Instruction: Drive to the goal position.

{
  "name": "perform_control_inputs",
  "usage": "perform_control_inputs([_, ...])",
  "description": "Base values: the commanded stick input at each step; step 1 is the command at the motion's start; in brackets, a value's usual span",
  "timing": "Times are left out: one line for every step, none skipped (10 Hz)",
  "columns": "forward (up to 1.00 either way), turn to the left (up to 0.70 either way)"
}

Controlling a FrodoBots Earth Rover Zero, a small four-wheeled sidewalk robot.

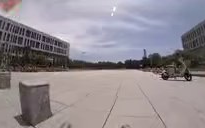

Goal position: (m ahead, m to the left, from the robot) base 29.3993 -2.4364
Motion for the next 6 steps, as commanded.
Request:
perform_control_inputs([0.7, 0.0])
perform_control_inputs([0.7, 0.0])
perform_control_inputs([0.7, -0.01])
perform_control_inputs([0.7, -0.02])
perform_control_inputs([0.7, -0.02])
perform_control_inputs([0.7, -0.27])
